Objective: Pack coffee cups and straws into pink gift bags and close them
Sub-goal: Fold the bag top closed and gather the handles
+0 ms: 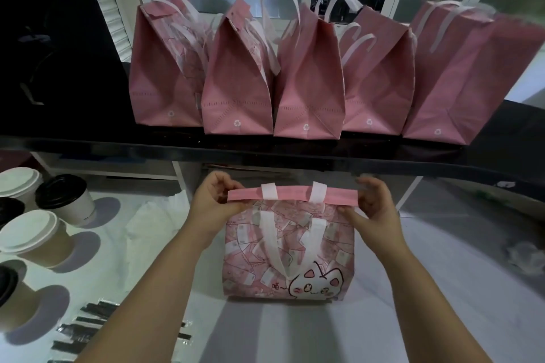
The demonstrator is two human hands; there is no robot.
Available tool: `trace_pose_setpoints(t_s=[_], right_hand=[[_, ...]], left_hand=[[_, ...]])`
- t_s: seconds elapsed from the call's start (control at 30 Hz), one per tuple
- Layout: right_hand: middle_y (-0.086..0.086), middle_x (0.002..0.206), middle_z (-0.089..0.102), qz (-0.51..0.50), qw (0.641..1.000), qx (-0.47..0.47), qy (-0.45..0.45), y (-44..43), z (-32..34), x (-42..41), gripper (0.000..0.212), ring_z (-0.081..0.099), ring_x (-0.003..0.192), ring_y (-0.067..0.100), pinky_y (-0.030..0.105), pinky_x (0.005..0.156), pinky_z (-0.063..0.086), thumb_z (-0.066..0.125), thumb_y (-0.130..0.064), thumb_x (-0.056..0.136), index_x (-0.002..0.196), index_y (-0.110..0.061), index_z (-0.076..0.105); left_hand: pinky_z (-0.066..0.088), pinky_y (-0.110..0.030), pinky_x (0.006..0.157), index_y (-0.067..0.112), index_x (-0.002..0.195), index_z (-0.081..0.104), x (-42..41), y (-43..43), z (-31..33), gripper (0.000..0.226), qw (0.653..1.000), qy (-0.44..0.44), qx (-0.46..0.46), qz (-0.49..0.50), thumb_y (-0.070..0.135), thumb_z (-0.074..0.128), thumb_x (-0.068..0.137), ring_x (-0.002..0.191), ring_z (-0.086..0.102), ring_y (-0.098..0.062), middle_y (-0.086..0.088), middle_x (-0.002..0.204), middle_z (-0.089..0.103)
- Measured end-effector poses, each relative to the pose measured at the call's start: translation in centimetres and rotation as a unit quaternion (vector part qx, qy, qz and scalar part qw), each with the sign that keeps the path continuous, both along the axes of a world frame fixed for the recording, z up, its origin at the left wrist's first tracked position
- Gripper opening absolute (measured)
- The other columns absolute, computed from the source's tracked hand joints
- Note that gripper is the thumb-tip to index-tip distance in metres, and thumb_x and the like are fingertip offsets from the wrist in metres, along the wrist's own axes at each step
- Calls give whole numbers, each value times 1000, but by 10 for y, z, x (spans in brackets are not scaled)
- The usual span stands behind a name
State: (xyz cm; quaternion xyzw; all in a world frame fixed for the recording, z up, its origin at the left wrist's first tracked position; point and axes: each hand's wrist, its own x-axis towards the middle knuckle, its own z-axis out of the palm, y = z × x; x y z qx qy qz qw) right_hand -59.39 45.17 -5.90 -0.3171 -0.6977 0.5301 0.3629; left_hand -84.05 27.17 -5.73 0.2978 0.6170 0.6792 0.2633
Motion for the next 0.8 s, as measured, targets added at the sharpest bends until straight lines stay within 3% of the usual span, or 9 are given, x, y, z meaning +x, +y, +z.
trace_pose_setpoints(t_s=[0.1, 0.2, 0.27, 0.3, 0.4, 0.5, 0.63, 0.7, 0.8], right_hand=[[-30, 121, 53, 88, 968, 189, -142, 7, 28, 4, 80, 51, 114, -4, 21, 90, 50, 73, -7, 82, 131, -60, 37], [-17, 157, 15, 188, 853, 372, -314, 7, 55, -10, 82, 24, 140, 17, 43, 111, 31, 60, -4, 86, 138, -58, 27], [-18, 160, -4, 228, 780, 420, -404, 4, 66, -19, 79, 11, 143, 21, 50, 114, 22, 55, -3, 86, 137, -56, 27], [-17, 160, -4, 238, 765, 426, -419, 3, 71, -22, 75, 10, 143, 21, 50, 115, 22, 54, -3, 85, 135, -54, 31], [-9, 159, 15, 254, 779, 419, -392, 5, 82, -25, 47, 18, 141, 20, 39, 108, 30, 60, -11, 83, 114, -43, 45], [-11, 146, 37, 265, 795, 394, -377, 11, 89, -28, 33, 32, 131, 15, 27, 98, 33, 69, -23, 79, 103, -37, 52], [-3, 116, 59, 257, 808, 394, -355, 23, 100, -35, 18, 51, 109, 15, 35, 91, 47, 72, -36, 82, 83, -29, 55], [0, 101, 64, 239, 851, 347, -314, 31, 103, -38, 18, 59, 96, 16, 36, 86, 49, 68, -35, 88, 82, -19, 64], [-5, 92, 72, 189, 946, 158, -212, 37, 104, -37, 24, 66, 85, 5, 27, 79, 48, 60, -35, 93, 93, -14, 72]], left_hand=[[55, -21, 67, 24, 91, 64, 3, 1, 9, 41, 997, 68, -38, -4, 3, 86, 65, 78, 66, -11, 0, 85, 70], [53, -16, 68, 26, 84, 67, 7, 0, 13, 33, 990, 134, -53, 2, 8, 87, 66, 75, 64, -5, 6, 83, 69], [51, -14, 69, 26, 85, 66, 9, -1, 14, 35, 987, 155, -50, 11, 5, 86, 66, 76, 63, -4, 8, 83, 69], [51, -15, 69, 27, 86, 66, 10, -2, 13, 37, 986, 161, -50, 15, 3, 85, 66, 77, 63, -3, 9, 84, 69], [51, -16, 71, 32, 86, 65, 11, -5, 9, 40, 982, 173, -62, 36, 3, 85, 67, 81, 64, -4, 12, 86, 69], [50, -14, 73, 37, 87, 65, 13, -5, 6, 41, 981, 179, -63, 41, 7, 85, 67, 82, 64, -4, 14, 88, 69], [47, -9, 72, 37, 88, 65, 15, -8, 7, 36, 981, 184, -50, 27, 14, 85, 70, 83, 63, -2, 15, 88, 69], [48, -12, 73, 38, 89, 65, 16, -9, 7, 40, 980, 193, -54, 14, 9, 84, 70, 84, 63, -2, 16, 89, 69], [49, -21, 76, 41, 89, 66, 16, -11, 7, 50, 978, 199, -68, 0, 0, 82, 66, 85, 63, -1, 18, 90, 69]])
